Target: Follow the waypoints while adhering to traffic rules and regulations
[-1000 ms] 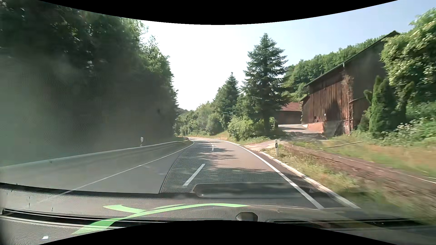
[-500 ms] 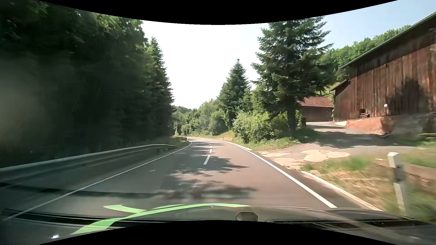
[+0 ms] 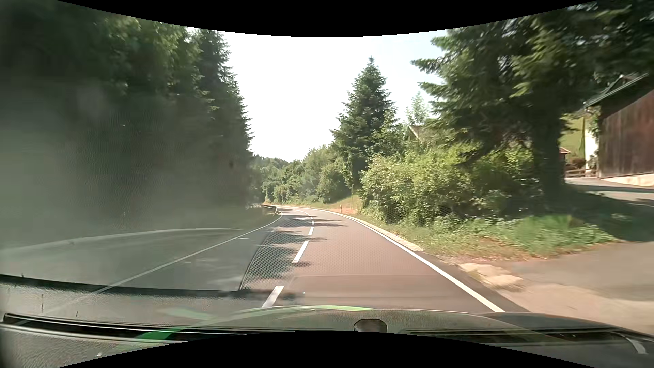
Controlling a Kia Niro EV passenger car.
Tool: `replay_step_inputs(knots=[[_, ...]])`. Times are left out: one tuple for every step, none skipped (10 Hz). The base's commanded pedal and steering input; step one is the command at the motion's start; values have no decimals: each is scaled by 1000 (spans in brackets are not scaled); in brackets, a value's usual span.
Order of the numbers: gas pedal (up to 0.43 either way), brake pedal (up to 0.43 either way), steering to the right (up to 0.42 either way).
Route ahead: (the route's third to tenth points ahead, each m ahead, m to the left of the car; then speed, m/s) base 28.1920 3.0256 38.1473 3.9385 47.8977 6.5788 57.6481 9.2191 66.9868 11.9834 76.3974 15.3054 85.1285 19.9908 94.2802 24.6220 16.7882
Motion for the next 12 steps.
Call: replay_step_inputs(knots=[[189,0,-20],[189,0,-21],[189,0,-20],[177,0,-15],[138,0,-14],[130,0,-15],[130,0,-15],[138,0,-18],[138,0,-21],[157,0,-24],[169,0,-26],[169,0,-27]])
